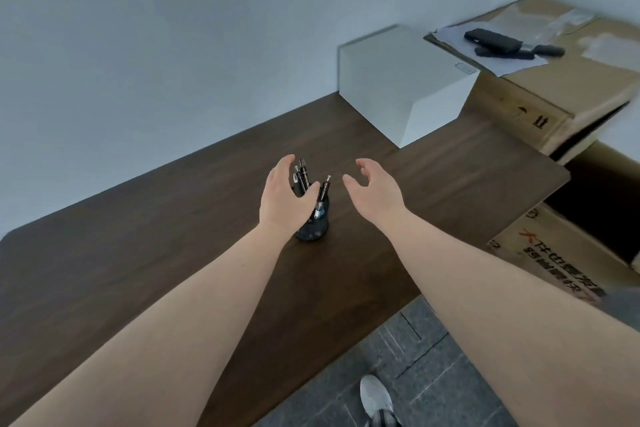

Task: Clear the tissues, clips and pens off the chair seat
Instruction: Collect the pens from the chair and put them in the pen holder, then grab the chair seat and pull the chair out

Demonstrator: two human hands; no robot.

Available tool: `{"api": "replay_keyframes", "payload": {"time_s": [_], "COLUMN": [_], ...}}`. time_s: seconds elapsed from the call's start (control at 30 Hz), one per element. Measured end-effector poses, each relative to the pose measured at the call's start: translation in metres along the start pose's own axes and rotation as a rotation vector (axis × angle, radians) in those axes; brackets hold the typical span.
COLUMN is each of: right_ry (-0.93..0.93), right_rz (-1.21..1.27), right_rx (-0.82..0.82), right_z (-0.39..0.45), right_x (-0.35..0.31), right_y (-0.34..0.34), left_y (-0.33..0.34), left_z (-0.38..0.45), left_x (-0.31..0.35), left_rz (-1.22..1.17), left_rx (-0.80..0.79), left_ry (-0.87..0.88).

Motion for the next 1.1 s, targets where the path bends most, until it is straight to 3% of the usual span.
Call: {"api": "replay_keyframes", "payload": {"time_s": [0.23, 0.67, 1.1], "right_ry": [0.085, 0.261, 0.625], "right_rz": [-0.041, -0.049, -0.299], "right_rx": [0.112, 0.263, 0.339], "right_z": [-0.070, -0.211, -0.451], "right_x": [0.042, 0.186, 0.399], "right_y": [-0.076, -0.258, -0.491], "left_y": [0.034, 0.178, 0.383], "left_z": [-0.049, -0.196, -0.448], "left_x": [0.064, 0.207, 0.353], "left_rz": [0.070, 0.218, 0.449], "left_rx": [-0.130, -0.462, -0.717], "left_ry": [0.189, 0.476, 0.675]}}
Point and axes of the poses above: each hand's wrist, its own z-axis towards the middle knuckle, its own y-axis out of the palm, x = y × z, the point moved 9 cm from there along z, towards the middle knuckle, and after that the axes turned 13 degrees about z, right-handed, at the moved point
